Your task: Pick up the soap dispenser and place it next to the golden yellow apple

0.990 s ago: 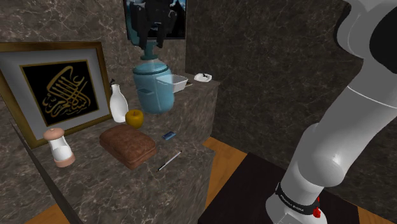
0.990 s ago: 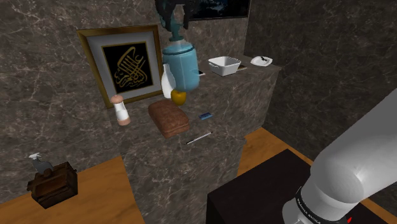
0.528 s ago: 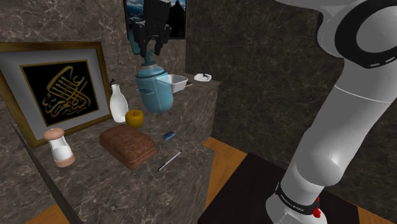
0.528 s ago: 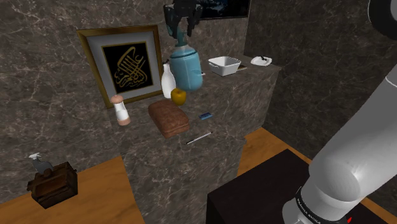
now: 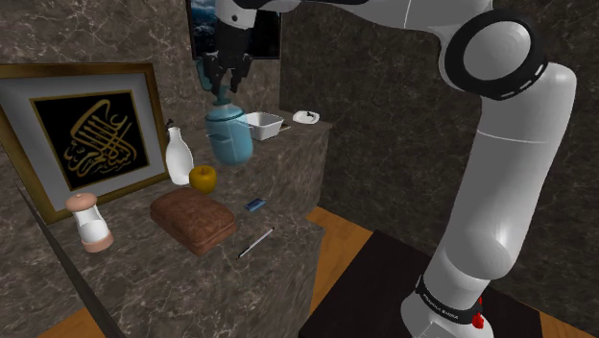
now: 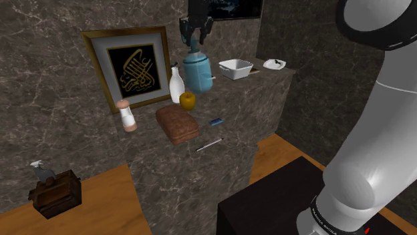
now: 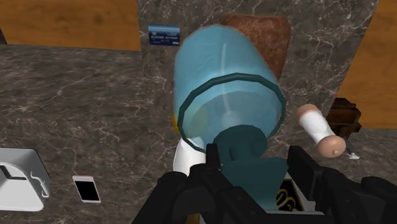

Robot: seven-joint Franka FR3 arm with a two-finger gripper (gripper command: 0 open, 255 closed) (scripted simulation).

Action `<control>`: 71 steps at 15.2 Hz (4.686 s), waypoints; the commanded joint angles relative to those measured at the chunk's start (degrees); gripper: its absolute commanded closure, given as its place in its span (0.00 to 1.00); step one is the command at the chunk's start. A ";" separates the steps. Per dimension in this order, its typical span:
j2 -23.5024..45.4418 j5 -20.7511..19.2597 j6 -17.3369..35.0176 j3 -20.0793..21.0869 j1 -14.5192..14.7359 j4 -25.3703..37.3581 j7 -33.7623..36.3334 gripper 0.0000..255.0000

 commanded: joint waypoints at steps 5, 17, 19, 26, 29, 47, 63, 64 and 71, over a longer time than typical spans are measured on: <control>10.40 -1.61 1.12 -1.56 -1.17 9.28 -3.46 1.00; 23.65 -3.09 3.87 -3.06 -2.21 19.69 -7.10 1.00; 23.14 -3.03 5.74 -3.05 -2.48 17.29 -7.02 1.00; 22.20 -2.99 11.71 -3.09 -3.14 10.36 -6.72 1.00; 22.12 -3.05 14.07 -3.14 -3.32 7.91 -6.58 1.00; 24.25 -4.08 25.98 -3.79 -3.65 -1.96 -5.61 1.00; 20.38 -3.13 22.70 -3.22 -4.24 -2.48 -6.09 0.00; 19.44 -2.89 21.77 -3.09 -4.38 -2.48 -6.22 0.00; 19.44 -2.88 21.77 -3.10 -4.37 -2.48 -6.23 0.00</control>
